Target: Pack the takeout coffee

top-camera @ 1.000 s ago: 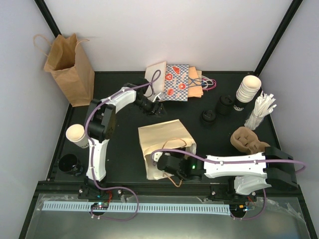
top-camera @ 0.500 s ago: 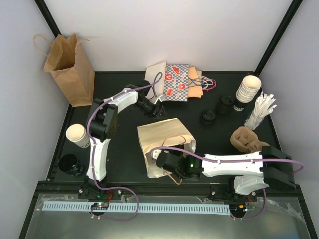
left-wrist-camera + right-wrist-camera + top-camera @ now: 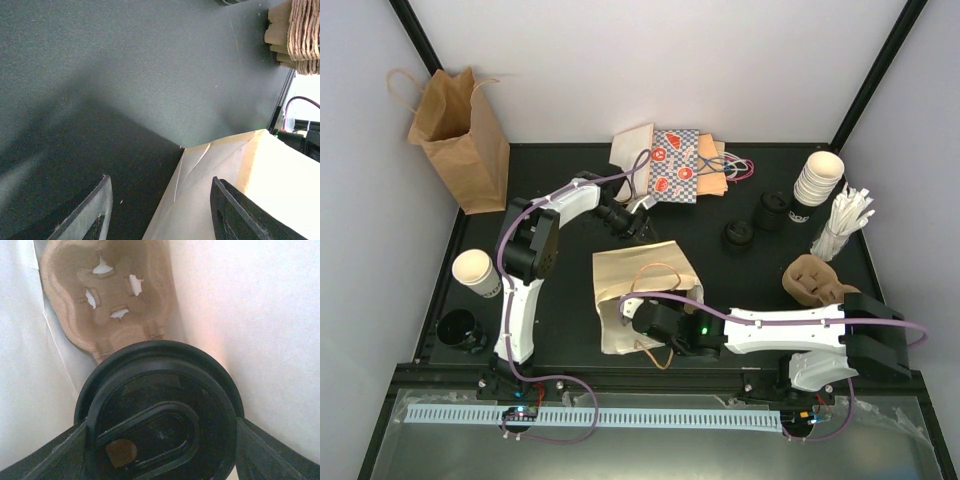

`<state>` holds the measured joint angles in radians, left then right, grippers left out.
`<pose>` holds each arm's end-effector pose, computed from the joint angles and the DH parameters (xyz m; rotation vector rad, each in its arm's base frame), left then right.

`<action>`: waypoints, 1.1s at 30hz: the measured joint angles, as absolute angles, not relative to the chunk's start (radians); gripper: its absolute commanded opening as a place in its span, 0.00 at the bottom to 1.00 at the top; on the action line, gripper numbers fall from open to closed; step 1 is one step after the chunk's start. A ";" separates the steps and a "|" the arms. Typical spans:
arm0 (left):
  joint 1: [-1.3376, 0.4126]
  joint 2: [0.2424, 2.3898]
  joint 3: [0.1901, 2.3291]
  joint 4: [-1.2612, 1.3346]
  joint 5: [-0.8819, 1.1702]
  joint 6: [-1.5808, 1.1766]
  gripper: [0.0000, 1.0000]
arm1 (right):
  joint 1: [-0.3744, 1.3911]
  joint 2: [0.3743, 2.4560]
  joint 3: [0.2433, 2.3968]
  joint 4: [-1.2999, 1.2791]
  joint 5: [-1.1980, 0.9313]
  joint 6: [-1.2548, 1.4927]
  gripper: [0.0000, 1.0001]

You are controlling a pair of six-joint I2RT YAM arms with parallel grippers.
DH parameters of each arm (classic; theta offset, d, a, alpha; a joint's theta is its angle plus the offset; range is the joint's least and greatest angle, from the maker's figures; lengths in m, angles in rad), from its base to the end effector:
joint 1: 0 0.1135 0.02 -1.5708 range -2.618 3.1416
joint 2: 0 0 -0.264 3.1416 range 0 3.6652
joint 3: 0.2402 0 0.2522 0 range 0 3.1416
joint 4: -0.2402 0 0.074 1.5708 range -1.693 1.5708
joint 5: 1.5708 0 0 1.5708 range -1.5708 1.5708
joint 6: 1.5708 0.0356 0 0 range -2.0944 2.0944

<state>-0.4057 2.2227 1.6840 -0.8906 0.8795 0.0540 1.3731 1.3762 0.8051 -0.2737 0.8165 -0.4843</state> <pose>0.3887 -0.1968 0.1535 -0.7328 -2.7199 1.3390 0.0790 0.2624 0.2170 -1.4877 1.5470 -0.4813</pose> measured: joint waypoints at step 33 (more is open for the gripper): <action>-0.434 2.207 1.594 -0.864 0.897 0.068 0.55 | 1.376 1.423 0.783 -0.254 0.811 -0.227 0.58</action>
